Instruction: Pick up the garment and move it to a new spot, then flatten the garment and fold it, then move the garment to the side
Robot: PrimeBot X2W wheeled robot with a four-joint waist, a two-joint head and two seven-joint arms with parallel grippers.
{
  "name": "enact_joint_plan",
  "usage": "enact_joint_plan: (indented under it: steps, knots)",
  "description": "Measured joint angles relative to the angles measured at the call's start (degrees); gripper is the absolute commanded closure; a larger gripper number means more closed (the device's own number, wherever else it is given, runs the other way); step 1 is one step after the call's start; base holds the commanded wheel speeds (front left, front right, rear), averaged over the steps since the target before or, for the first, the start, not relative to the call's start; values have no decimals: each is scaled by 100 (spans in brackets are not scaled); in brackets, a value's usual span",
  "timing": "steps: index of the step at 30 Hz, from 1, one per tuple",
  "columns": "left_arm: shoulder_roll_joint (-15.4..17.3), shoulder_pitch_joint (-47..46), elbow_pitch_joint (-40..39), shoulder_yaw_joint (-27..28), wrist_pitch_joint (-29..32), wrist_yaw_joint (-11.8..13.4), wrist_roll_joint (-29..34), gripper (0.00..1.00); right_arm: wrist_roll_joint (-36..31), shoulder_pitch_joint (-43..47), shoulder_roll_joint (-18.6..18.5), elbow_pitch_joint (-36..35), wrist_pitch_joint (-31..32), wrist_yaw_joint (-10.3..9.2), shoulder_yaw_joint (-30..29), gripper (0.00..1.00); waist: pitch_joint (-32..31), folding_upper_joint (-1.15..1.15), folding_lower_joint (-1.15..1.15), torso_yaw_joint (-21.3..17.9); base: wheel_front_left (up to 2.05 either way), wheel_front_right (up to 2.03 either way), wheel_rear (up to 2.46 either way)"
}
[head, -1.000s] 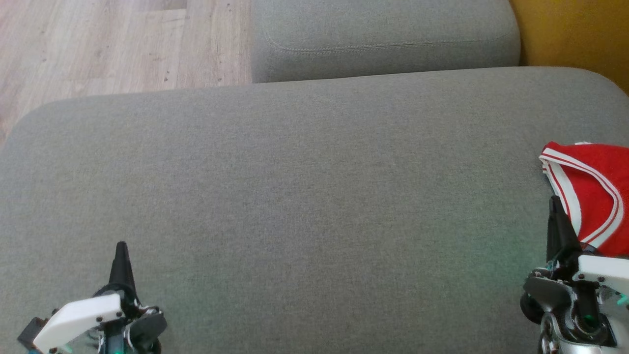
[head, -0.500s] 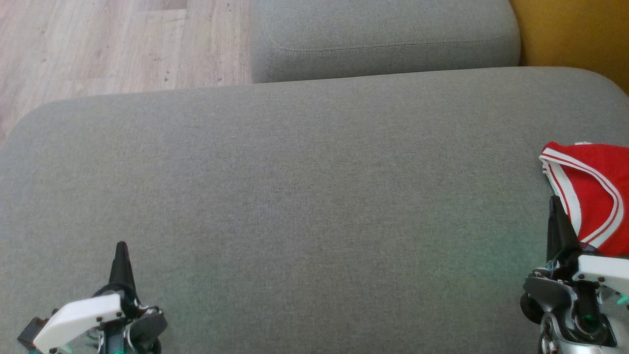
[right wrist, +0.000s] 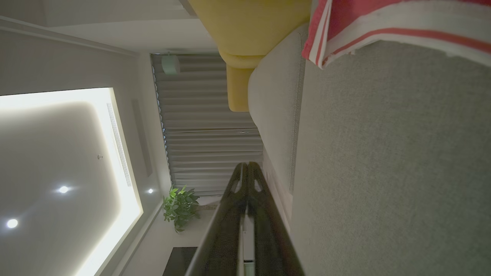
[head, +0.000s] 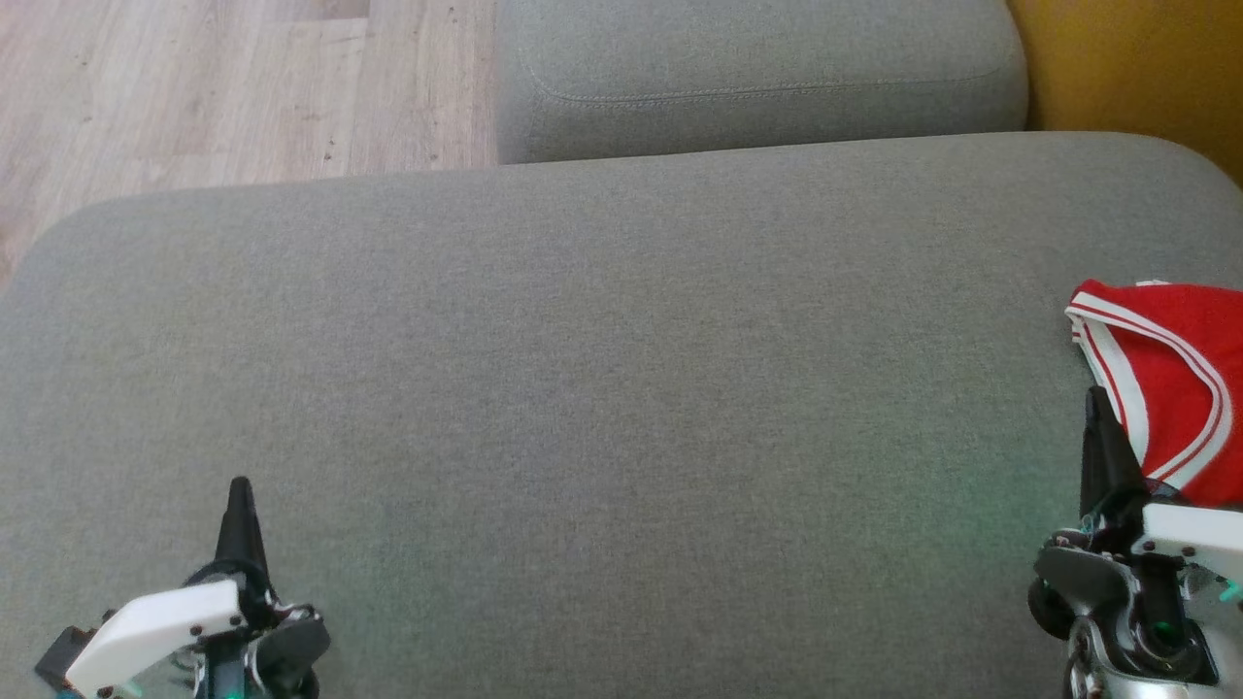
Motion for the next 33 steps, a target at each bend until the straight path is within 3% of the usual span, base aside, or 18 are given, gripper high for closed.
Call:
enact_joint_plan:
  steps: [33]
  knots:
    - [-1, 0, 0, 0, 0, 0, 0, 100, 0, 1, 0, -1, 0, 0, 0, 100, 0, 0, 0, 0, 0, 0, 0]
